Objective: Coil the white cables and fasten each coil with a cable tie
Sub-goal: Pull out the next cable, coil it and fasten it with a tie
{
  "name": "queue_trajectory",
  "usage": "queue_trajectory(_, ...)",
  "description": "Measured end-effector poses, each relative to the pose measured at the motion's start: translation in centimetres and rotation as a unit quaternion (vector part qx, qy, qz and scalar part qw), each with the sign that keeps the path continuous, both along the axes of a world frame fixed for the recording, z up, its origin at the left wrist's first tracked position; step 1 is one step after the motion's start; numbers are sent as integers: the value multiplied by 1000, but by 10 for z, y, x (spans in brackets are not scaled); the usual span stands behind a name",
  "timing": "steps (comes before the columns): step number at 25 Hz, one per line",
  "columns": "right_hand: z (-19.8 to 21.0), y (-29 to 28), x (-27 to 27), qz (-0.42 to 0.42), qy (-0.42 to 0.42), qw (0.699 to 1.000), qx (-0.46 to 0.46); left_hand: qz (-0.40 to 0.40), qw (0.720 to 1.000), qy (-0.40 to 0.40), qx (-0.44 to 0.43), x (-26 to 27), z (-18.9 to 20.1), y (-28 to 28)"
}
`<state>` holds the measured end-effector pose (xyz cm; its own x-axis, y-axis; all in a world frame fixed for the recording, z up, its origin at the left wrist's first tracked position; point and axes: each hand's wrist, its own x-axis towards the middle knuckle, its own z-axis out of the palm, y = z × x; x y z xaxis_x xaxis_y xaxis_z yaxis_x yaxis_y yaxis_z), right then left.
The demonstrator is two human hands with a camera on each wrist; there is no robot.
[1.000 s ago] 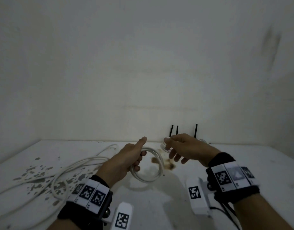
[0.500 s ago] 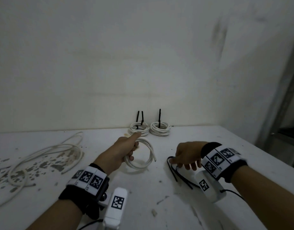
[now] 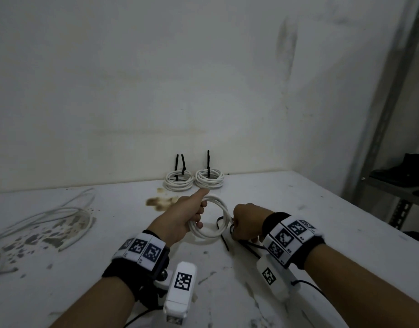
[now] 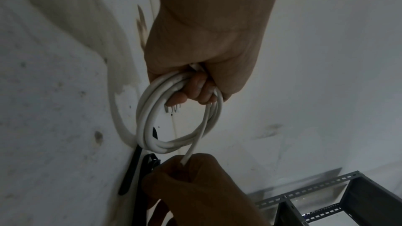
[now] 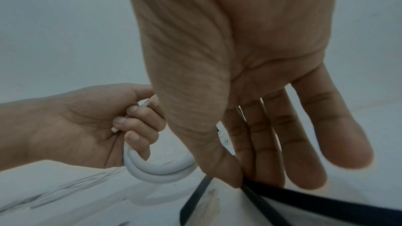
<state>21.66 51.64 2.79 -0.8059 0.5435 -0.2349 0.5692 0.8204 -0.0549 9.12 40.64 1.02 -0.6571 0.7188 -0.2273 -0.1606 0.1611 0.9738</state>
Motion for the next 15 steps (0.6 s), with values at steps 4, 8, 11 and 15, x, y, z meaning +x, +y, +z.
queue_trajectory(4, 2, 9, 3, -31, 46, 998, -34, -8, 1000, -10, 8, 4, 3, 6)
queue_trajectory(8, 8, 13, 6, -61, 88, 992, -65, -10, 1000, -20, 17, 4, 5, 9)
queue_trajectory(11, 15, 12, 7, -64, 104, 990, -73, -1, 999, -34, 31, 3, 7, 8)
queue_trajectory(15, 21, 11, 11, -90, 191, 972, -101, 18, 998, -33, 42, -5, 8, 2)
